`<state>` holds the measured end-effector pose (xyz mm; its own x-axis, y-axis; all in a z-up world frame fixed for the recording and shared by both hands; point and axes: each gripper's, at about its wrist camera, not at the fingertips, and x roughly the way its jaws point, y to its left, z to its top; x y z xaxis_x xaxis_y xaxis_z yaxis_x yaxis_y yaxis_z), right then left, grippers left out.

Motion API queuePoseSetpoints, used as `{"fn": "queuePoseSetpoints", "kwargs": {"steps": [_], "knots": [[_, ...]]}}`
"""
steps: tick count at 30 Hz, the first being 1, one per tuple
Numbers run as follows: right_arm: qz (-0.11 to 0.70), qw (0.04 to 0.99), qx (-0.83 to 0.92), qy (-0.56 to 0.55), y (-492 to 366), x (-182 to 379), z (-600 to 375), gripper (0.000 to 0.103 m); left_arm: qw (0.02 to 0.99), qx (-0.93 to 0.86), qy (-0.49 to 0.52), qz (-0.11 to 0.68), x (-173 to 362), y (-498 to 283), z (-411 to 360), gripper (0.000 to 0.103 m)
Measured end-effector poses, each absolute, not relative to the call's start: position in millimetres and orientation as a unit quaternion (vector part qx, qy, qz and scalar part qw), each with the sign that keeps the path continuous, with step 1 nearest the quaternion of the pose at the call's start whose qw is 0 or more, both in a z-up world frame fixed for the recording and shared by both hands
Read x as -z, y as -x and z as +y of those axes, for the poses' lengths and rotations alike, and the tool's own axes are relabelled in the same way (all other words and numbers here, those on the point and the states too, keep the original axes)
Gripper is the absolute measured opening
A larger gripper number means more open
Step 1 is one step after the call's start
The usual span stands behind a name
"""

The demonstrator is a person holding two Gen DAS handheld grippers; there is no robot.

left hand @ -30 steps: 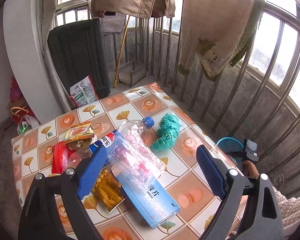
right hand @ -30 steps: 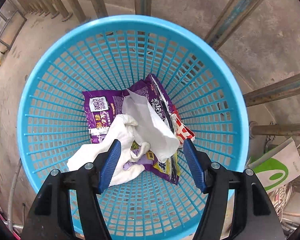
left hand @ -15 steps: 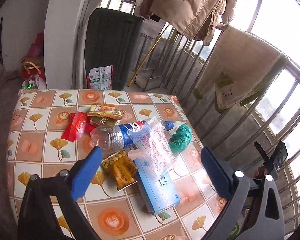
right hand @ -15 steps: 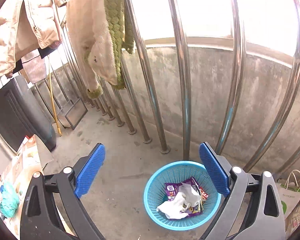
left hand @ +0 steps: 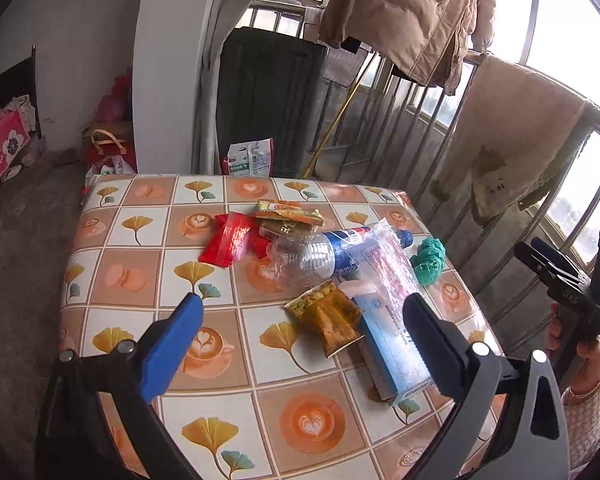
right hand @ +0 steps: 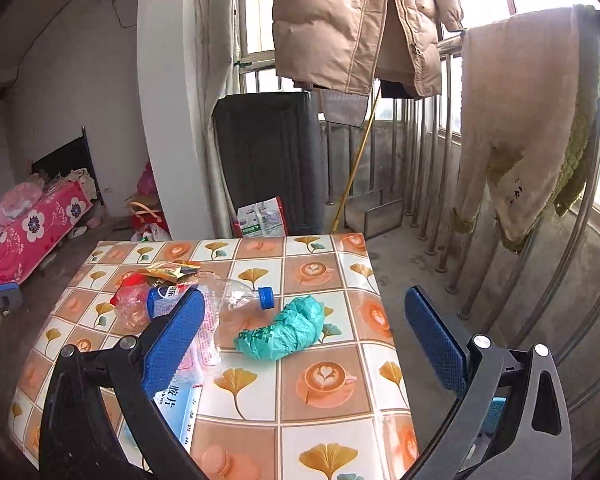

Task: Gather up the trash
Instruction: 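Move both tools back over the table toward the remaining items, then grasp the yellow snack bag with the left tool while the right tool grasps the clear packet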

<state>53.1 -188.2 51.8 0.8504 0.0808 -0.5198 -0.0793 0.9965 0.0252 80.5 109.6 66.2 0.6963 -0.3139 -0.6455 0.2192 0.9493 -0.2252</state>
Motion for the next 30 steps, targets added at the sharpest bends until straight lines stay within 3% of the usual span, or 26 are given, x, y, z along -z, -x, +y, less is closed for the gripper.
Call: {"fn": "queuePoseSetpoints", "kwargs": {"steps": [5,19,30], "knots": [[0.290,0.950,-0.113,0.030,-54.8,-41.5,-149.6,0.096,0.915,0.160,0.073,0.362,-50.5,-89.8,102.6,0.098],[0.333,0.931,-0.140,-0.058,-86.5,-23.8,-129.6,0.096,0.873,0.155,0.127,0.444,39.9,-150.0,89.6,0.098],[0.382,0.917,-0.115,-0.031,-85.0,3.4,-128.7,0.096,0.881,0.169,0.113,0.427,39.0,-142.4,86.8,0.098]]}}
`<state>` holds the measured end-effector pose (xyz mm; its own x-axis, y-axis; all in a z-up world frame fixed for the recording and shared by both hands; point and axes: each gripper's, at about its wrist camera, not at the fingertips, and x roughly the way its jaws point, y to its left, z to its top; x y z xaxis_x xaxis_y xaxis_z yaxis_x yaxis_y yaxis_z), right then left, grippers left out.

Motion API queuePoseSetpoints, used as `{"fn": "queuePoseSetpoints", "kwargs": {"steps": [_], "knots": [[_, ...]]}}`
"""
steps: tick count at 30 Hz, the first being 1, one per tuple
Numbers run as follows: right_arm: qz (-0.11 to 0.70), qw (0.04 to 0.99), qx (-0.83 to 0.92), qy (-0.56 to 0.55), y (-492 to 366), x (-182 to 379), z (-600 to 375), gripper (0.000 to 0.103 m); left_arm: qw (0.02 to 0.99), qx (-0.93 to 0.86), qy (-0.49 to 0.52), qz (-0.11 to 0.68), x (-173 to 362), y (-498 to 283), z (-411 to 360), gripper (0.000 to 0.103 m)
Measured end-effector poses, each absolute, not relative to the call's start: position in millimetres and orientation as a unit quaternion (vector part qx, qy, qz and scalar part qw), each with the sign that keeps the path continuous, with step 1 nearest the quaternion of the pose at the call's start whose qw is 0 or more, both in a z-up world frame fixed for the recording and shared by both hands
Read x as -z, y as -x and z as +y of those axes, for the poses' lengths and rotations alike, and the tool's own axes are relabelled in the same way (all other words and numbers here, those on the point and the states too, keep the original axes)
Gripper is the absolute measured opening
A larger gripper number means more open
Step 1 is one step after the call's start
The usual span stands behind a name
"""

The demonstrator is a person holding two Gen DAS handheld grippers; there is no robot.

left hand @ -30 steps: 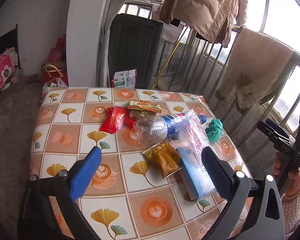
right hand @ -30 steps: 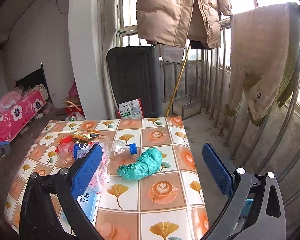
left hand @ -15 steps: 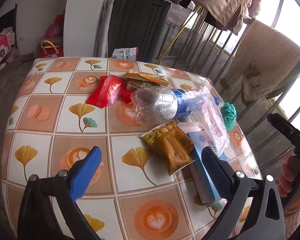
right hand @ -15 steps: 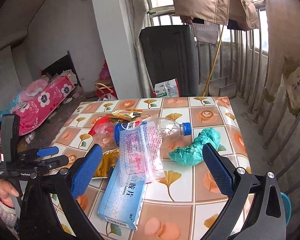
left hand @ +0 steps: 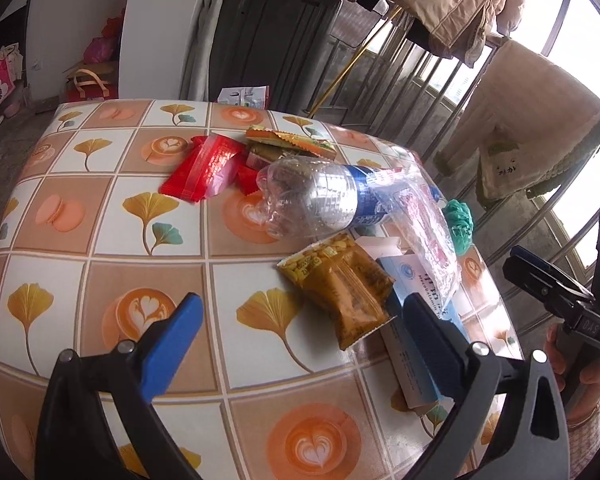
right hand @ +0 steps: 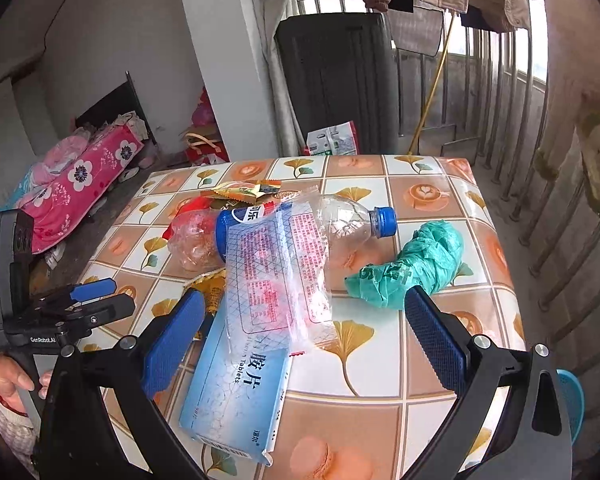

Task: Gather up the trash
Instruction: 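Grasp the yellow snack bag with the left tool while the right tool grasps the clear packet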

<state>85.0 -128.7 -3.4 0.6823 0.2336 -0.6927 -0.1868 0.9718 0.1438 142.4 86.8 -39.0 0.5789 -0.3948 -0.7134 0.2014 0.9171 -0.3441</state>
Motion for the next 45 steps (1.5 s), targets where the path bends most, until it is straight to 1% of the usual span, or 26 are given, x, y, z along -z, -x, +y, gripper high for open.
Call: {"fn": "queuePoseSetpoints", "kwargs": {"steps": [7,12,16,21,24,27,32,34,36,39,41,42,44,45], "knots": [[0.429,0.897,-0.083,-0.071,-76.5,33.2,-154.3,0.096,0.876,0.168,0.118,0.437,51.2,-135.5,84.8,0.098],[0.480,0.861,-0.080,-0.151,-83.4,66.5,-174.4,0.096,0.872,0.158,0.109,0.451,63.3,-136.4,85.4,0.098],[0.463,0.866,-0.082,-0.172,-79.4,67.7,-178.5,0.097,0.864,0.142,0.109,0.471,80.3,-139.1,89.9,0.098],[0.460,0.875,-0.085,-0.125,-75.1,66.9,-166.9,0.097,0.873,0.145,0.093,0.456,87.4,-136.1,90.5,0.098],[0.460,0.878,-0.092,-0.099,-72.1,67.3,-162.2,0.097,0.871,0.149,0.108,0.455,88.2,-136.3,94.7,0.098],[0.462,0.875,-0.099,-0.103,-70.9,67.1,-165.7,0.097,0.864,0.158,0.142,0.457,87.2,-141.5,103.7,0.098],[0.481,0.863,-0.114,-0.107,-79.2,65.8,-169.5,0.096,0.856,0.152,0.144,0.472,86.3,-149.2,104.8,0.097],[0.473,0.866,-0.114,-0.119,-79.7,57.7,-171.4,0.096,0.866,0.162,0.157,0.446,76.1,-152.4,107.2,0.097],[0.439,0.879,-0.137,-0.124,-77.2,40.4,-169.4,0.096,0.876,0.180,0.158,0.419,64.5,-150.6,104.7,0.097],[0.388,0.902,-0.156,-0.107,-75.4,14.0,-159.3,0.096,0.882,0.221,0.151,0.388,49.4,-148.5,90.0,0.092],[0.375,0.906,-0.168,-0.096,-80.5,5.1,-150.4,0.095,0.877,0.236,0.145,0.393,49.0,-151.4,75.5,0.082],[0.375,0.906,-0.175,-0.091,-85.3,2.3,-146.7,0.094,0.874,0.241,0.143,0.396,50.6,-153.3,71.2,0.080],[0.379,0.904,-0.178,-0.088,-95.0,2.1,-140.5,0.088,0.871,0.242,0.135,0.407,59.0,-158.9,63.8,0.071],[0.383,0.902,-0.180,-0.089,-99.8,2.8,-137.6,0.086,0.870,0.237,0.129,0.414,62.1,-162.0,61.7,0.068]]}}
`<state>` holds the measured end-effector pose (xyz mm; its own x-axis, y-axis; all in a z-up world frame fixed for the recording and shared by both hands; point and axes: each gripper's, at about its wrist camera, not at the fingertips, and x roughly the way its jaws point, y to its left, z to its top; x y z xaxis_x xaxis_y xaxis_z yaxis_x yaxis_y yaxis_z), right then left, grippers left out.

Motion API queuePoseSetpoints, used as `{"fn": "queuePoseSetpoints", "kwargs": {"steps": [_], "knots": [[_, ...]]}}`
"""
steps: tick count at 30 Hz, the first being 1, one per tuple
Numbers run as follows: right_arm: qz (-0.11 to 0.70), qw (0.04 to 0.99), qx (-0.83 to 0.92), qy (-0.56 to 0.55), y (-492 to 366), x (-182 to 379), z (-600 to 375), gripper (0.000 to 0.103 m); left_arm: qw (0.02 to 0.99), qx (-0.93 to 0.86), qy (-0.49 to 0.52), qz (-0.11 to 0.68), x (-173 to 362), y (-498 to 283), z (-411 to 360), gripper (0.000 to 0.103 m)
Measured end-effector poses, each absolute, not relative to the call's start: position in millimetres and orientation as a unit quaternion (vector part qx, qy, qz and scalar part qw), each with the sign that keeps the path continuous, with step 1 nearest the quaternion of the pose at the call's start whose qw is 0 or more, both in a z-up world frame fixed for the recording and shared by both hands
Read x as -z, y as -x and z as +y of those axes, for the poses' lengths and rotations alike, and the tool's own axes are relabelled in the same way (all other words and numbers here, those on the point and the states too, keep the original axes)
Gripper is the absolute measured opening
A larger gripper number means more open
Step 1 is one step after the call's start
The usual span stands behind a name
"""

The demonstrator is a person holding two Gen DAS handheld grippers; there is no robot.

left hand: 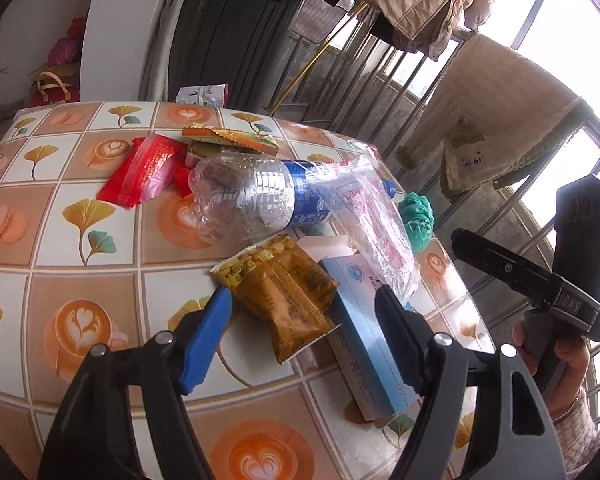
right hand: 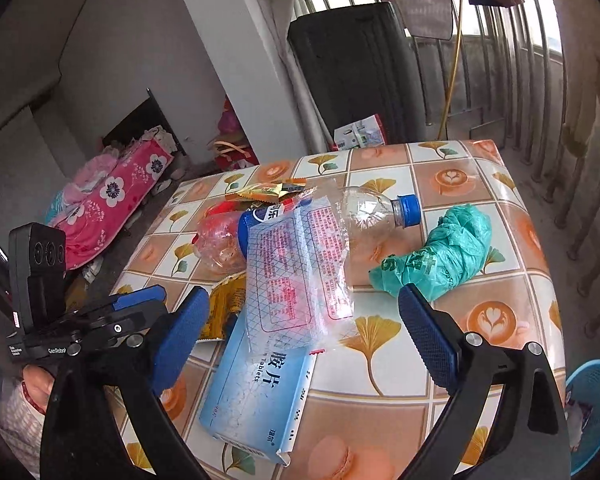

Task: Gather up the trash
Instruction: 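Grasp the yellow snack bag with the left tool while the right tool grasps the clear packet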

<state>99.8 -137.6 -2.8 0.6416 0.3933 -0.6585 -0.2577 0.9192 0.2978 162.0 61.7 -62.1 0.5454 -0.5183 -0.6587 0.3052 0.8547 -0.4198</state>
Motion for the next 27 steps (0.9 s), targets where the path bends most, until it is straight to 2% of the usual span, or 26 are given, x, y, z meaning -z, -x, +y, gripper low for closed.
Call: {"fn": "queuePoseSetpoints", "kwargs": {"steps": [2,7,10,18,19,20,27], "knots": [[0.391,0.898,-0.181,-0.089,-108.7,5.3,-132.8,0.082,0.868,0.229,0.116,0.425,70.2,-167.1,60.1,0.063],[0.417,0.883,-0.183,-0.113,-126.3,17.9,-132.9,0.072,0.859,0.223,0.101,0.450,81.5,-175.4,57.2,0.056],[0.428,0.874,-0.188,-0.128,-134.4,23.9,-134.6,0.070,0.855,0.220,0.089,0.461,83.1,-173.2,49.1,0.052],[0.455,0.854,-0.203,-0.152,-145.7,39.1,-133.4,0.062,0.845,0.205,0.077,0.487,96.6,-166.8,46.8,0.032],[0.457,0.852,-0.204,-0.154,-146.7,40.4,-133.7,0.062,0.846,0.201,0.074,0.488,96.1,-166.1,46.7,0.024],[0.459,0.850,-0.205,-0.157,-147.0,41.6,-134.2,0.059,0.846,0.199,0.071,0.489,96.3,-165.8,46.7,0.021],[0.467,0.845,-0.211,-0.154,-146.5,44.6,-133.1,0.044,0.853,0.189,0.051,0.485,93.3,-163.1,43.7,0.017]]}}
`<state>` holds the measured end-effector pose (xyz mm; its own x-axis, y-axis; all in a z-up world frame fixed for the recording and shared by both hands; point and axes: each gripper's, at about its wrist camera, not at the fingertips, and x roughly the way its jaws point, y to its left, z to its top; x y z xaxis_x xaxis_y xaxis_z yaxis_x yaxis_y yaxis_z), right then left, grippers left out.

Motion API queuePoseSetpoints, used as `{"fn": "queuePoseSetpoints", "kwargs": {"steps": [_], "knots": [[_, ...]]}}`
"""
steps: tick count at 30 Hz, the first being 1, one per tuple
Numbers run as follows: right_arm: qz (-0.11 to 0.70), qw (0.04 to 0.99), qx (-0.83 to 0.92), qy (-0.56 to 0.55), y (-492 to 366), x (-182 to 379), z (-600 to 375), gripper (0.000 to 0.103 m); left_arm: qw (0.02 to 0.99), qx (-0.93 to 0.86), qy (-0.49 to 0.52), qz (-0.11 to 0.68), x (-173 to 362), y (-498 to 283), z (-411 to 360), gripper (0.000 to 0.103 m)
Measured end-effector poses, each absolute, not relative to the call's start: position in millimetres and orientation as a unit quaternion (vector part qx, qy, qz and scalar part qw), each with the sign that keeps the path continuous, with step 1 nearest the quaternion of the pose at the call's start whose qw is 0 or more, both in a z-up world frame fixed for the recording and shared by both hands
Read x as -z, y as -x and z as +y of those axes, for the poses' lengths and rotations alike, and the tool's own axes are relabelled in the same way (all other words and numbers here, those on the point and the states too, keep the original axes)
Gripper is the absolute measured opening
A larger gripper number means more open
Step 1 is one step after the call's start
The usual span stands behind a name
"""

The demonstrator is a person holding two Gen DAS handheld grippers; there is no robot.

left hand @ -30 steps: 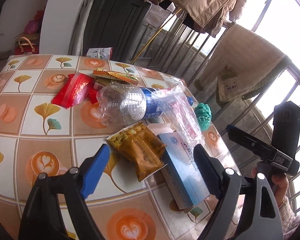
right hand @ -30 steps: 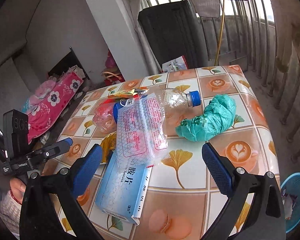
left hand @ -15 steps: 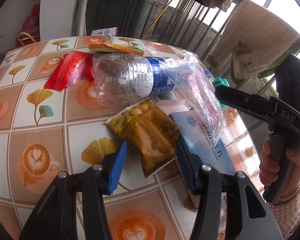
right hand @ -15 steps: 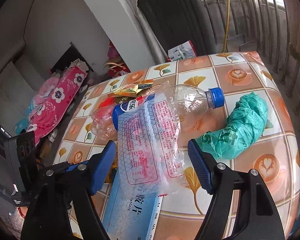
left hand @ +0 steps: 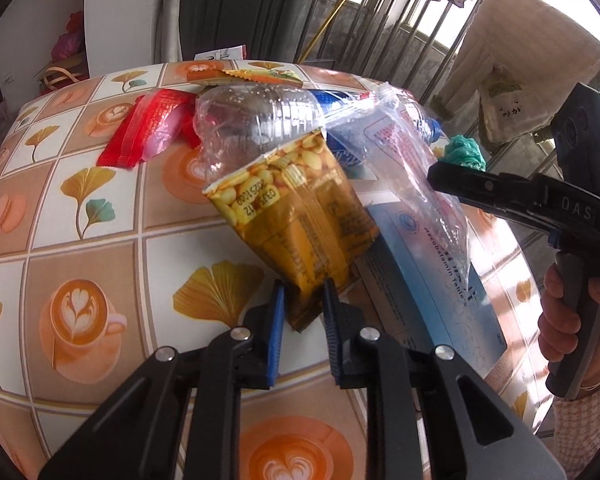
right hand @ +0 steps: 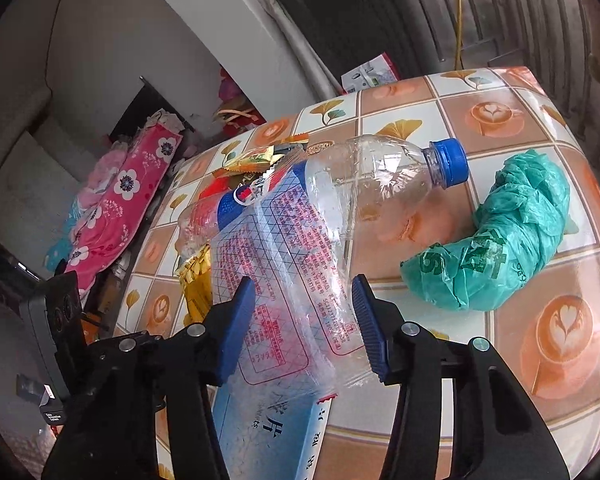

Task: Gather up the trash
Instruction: 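Grasp the yellow snack bag with the left tool while the right tool grasps the clear packet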

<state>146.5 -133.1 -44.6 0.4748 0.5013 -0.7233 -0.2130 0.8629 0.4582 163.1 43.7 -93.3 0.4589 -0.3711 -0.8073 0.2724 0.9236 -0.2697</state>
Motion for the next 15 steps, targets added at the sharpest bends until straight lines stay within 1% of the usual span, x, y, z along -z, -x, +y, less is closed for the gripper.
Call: {"fn": "queuePoseSetpoints", "kwargs": {"steps": [2,3,5,8,11,15], "knots": [[0.468,0.843,-0.214,-0.154,-146.6,45.3,-132.4,0.035,0.856,0.186,0.045,0.481,91.5,-161.8,42.0,0.015],[0.468,0.844,-0.214,-0.153,-146.4,45.2,-132.1,0.033,0.857,0.184,0.044,0.480,91.3,-161.4,42.2,0.015],[0.468,0.844,-0.215,-0.151,-145.7,45.2,-131.8,0.020,0.858,0.183,0.044,0.478,90.6,-160.2,42.1,0.014],[0.468,0.843,-0.220,-0.151,-144.1,44.9,-132.2,0.006,0.861,0.180,0.043,0.474,89.5,-156.7,42.5,0.012],[0.465,0.843,-0.226,-0.150,-141.1,43.1,-131.7,0.001,0.864,0.179,0.041,0.469,87.5,-153.5,43.3,0.010],[0.457,0.845,-0.234,-0.152,-136.0,40.0,-132.2,0.000,0.867,0.178,0.041,0.463,84.4,-147.2,45.5,0.008]]}}
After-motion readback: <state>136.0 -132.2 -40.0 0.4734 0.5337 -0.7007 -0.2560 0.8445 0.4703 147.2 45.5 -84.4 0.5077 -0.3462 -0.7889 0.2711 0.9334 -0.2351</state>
